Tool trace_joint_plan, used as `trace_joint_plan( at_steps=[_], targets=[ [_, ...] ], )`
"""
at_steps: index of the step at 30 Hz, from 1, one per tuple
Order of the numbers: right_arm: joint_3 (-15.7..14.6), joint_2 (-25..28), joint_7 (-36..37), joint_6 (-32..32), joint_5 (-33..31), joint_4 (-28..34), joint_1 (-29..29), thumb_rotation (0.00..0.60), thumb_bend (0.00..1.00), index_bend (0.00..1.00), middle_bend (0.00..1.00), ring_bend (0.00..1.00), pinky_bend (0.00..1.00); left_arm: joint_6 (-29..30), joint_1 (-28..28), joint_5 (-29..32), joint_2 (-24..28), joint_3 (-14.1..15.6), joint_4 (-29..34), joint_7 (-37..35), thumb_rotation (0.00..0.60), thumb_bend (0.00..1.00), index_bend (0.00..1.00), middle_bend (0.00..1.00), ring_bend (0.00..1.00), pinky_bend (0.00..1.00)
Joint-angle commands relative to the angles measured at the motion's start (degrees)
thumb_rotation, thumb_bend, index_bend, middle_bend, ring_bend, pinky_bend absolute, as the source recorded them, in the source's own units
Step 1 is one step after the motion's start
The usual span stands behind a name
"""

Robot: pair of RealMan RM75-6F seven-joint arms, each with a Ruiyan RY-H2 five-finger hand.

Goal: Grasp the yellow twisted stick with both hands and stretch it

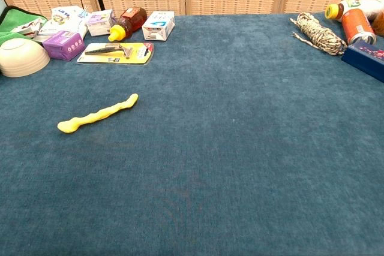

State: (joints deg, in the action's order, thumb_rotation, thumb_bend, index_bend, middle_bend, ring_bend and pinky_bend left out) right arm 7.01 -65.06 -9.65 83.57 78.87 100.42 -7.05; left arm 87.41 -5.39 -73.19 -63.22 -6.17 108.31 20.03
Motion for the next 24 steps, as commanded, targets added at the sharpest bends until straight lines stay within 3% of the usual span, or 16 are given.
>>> trace_joint_plan(
  at_steps=[1, 12, 19, 24],
  targets=[
    [0.03, -0.03, -0.07, -0.04, -0.03, -0.01, -0.03, 0.600, 0.20, 0.08, 0.00, 0.00, 0.00, -0.39, -0.17, 0.48, -0.08, -0.08, -0.01, 0.22, 0.600, 0.19, 0.06, 0.00, 0.00, 0.00],
    [-0.17, 0.06, 0.20, 0.47, 0.29, 0.13, 0.41, 0.600, 0.20, 0.08, 0.00, 0.00, 0.00, -4.21, -1.92, 2.59, 1.22, -0.84, -0.40, -0.91, 0.600, 0.22, 0.23, 0.00, 0.00, 0.00],
    [-0.30, 0.36, 0.28, 1.24, 0.77, 0.51, 0.88, 0.600, 0.20, 0.08, 0.00, 0.00, 0.00, -6.86, -4.12, 3.03, 1.53, -1.35, -1.07, 0.68, 0.600, 0.27, 0.37, 0.08, 0.06, 0.00],
    [-0.52, 0.36, 0.55, 2.08, 1.28, 0.67, 1.43, 0.600, 0.20, 0.08, 0.00, 0.00, 0.00, -9.77, -6.24, 3.28, 1.16, -1.57, -1.39, 1.31, 0.600, 0.27, 0.38, 0.09, 0.06, 0.00]
  ],
)
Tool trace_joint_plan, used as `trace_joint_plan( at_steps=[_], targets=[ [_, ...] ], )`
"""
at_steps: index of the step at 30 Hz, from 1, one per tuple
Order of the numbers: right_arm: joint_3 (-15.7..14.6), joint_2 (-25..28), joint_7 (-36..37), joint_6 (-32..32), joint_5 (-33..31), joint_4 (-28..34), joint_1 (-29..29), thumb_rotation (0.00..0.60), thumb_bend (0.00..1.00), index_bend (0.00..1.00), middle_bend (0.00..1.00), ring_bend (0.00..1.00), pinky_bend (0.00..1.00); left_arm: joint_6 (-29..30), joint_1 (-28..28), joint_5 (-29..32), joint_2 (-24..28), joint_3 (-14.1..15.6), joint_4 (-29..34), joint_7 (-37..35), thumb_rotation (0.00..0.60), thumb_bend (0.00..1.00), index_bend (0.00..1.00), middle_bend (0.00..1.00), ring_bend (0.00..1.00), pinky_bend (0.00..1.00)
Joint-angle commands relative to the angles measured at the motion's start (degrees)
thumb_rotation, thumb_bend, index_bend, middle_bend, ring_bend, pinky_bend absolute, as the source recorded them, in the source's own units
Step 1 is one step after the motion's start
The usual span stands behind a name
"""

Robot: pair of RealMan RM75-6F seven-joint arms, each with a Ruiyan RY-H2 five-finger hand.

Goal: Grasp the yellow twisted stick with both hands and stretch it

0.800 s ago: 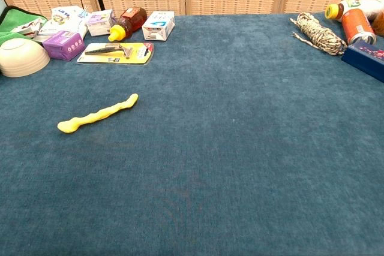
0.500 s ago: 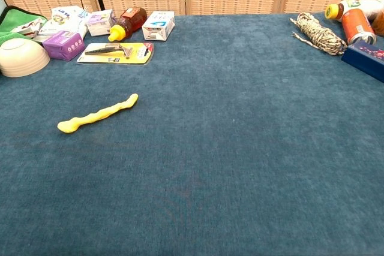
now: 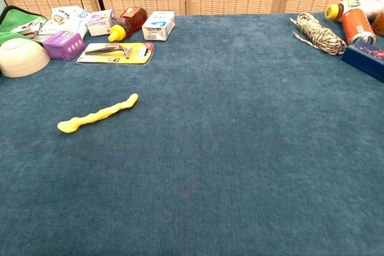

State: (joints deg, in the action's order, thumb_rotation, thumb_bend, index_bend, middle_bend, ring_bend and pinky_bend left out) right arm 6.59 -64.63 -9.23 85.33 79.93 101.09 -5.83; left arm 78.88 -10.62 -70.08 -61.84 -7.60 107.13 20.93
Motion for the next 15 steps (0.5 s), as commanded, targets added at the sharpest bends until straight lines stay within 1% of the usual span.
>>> trace_joint_plan(
  at_steps=[1, 4, 5, 11, 15],
  targets=[
    [-0.17, -0.12, 0.20, 0.49, 0.31, -0.01, 0.34, 0.600, 0.20, 0.08, 0.00, 0.00, 0.00, -1.66, -1.37, 0.20, -0.28, -0.20, -0.26, 0.58, 0.600, 0.27, 0.38, 0.09, 0.06, 0.00],
    [-0.46, -0.22, 0.59, 1.21, 0.89, -0.01, 0.83, 0.600, 0.20, 0.08, 0.00, 0.00, 0.00, -3.40, -2.93, 0.02, -0.62, -0.49, -0.57, 1.04, 0.600, 0.26, 0.38, 0.09, 0.06, 0.00],
    [-0.60, -0.19, 0.79, 1.52, 1.31, 0.05, 1.02, 0.600, 0.20, 0.08, 0.00, 0.00, 0.00, -5.50, -4.35, -0.05, -0.65, -0.49, -0.90, 1.69, 0.600, 0.26, 0.38, 0.09, 0.06, 0.00],
    [-0.84, 0.05, 1.23, 1.39, 1.81, 0.33, 1.18, 0.600, 0.20, 0.08, 0.00, 0.00, 0.00, -11.15, -7.65, 3.26, -1.51, -0.14, -1.51, 3.20, 0.600, 0.25, 0.38, 0.09, 0.06, 0.00],
    [-1.06, 0.32, 1.36, 0.70, 1.51, 0.43, 1.21, 0.600, 0.20, 0.08, 0.00, 0.00, 0.00, -13.09, -9.35, 5.06, -3.12, 0.12, -2.58, 4.53, 0.600, 0.25, 0.39, 0.09, 0.06, 0.00]
  ],
)
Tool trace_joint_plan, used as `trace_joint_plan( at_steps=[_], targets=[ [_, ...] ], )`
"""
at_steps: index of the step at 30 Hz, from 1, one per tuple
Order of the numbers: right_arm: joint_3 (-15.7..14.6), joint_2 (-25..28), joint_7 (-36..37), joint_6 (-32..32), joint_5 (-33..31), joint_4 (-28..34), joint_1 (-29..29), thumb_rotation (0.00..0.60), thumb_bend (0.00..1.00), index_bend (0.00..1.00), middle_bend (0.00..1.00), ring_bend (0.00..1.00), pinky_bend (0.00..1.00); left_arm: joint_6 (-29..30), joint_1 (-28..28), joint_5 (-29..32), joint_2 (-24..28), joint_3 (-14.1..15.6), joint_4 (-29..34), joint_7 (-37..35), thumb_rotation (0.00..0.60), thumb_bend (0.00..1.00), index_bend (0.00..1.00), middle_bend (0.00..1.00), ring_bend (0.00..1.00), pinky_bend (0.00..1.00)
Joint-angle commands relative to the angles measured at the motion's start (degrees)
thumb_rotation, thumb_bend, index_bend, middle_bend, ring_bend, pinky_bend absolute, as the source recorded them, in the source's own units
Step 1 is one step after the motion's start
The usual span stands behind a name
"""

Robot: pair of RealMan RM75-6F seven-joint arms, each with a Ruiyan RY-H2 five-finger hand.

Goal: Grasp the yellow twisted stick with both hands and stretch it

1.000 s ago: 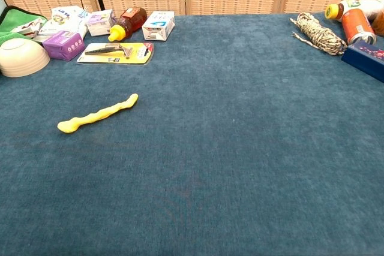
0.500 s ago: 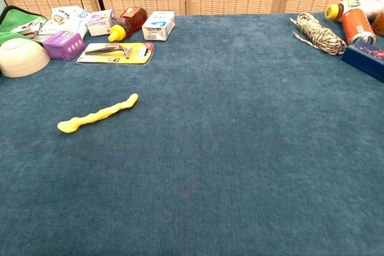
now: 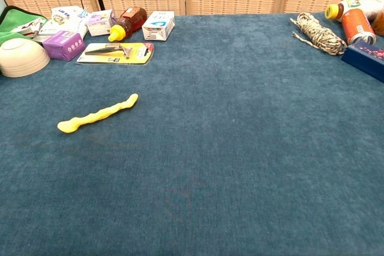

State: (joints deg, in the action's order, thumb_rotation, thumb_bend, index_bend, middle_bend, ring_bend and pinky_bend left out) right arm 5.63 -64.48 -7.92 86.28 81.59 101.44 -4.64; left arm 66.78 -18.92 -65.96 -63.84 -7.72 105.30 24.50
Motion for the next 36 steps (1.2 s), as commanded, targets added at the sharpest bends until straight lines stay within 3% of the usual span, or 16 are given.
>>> trace_joint_plan(
  at_steps=[1, 16, 36],
  targets=[
    [-0.08, 0.37, 0.15, -0.48, -0.33, 0.14, 0.00, 0.600, 0.20, 0.08, 0.00, 0.00, 0.00, -1.26, -1.58, 1.33, -1.96, 0.28, -1.22, 1.59, 0.600, 0.25, 0.40, 0.09, 0.06, 0.00],
    [0.01, 1.07, 0.88, -1.38, -1.00, 0.33, 0.08, 0.600, 0.20, 0.08, 0.00, 0.00, 0.00, -1.49, -6.31, 5.84, -13.62, 0.96, -6.77, 8.74, 0.600, 0.27, 0.45, 0.11, 0.06, 0.00],
    [-0.25, 2.35, 1.96, -1.94, -1.74, 1.02, 0.67, 0.600, 0.20, 0.08, 0.00, 0.00, 0.00, -1.86, -11.18, 11.81, -23.04, 0.79, -9.73, 13.46, 0.600, 0.27, 0.45, 0.11, 0.05, 0.00]
  ],
)
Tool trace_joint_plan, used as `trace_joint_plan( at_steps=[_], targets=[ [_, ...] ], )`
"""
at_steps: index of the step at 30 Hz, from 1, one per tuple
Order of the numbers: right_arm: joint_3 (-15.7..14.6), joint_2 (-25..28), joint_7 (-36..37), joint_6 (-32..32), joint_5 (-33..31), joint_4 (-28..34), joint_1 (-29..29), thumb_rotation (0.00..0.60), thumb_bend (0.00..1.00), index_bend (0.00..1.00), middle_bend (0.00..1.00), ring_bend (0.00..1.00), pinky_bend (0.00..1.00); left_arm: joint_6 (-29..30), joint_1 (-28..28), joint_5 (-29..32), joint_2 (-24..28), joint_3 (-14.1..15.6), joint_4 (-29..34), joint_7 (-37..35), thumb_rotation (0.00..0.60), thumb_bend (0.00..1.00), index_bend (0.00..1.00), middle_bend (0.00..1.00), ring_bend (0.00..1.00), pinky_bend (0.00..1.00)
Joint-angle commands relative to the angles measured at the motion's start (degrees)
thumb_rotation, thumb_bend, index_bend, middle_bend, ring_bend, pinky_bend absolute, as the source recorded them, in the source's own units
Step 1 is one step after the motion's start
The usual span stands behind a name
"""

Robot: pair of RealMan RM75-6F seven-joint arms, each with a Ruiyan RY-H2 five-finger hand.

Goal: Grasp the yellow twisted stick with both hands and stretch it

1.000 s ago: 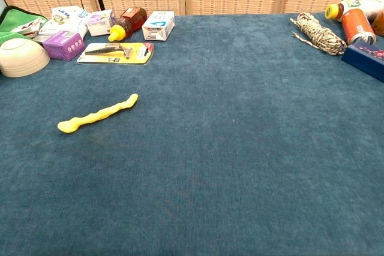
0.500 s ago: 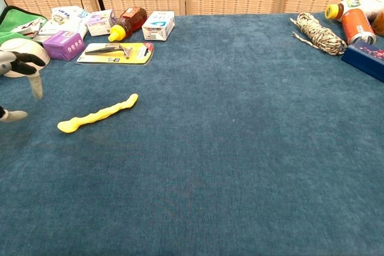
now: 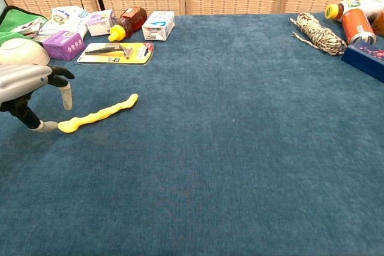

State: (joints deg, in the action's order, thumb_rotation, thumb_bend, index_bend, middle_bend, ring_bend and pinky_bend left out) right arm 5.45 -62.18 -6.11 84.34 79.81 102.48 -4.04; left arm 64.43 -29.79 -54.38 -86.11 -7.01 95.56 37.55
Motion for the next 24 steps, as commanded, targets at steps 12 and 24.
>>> trace_joint_plan(
  at_steps=[12, 24],
  targets=[
    [-0.29, 0.60, 1.29, 0.64, 0.71, 0.05, 0.69, 0.600, 0.20, 0.08, 0.00, 0.00, 0.00, 2.12, -1.07, 2.05, -3.73, 0.08, -0.53, 0.59, 0.600, 0.27, 0.45, 0.11, 0.05, 0.00],
    [-0.58, 0.87, 1.78, 1.09, 1.24, 0.62, 1.22, 0.600, 0.20, 0.08, 0.00, 0.00, 0.00, 2.19, -1.82, 3.27, -5.26, 0.49, -2.02, 1.01, 0.600, 0.27, 0.44, 0.11, 0.05, 0.00]
  ],
)
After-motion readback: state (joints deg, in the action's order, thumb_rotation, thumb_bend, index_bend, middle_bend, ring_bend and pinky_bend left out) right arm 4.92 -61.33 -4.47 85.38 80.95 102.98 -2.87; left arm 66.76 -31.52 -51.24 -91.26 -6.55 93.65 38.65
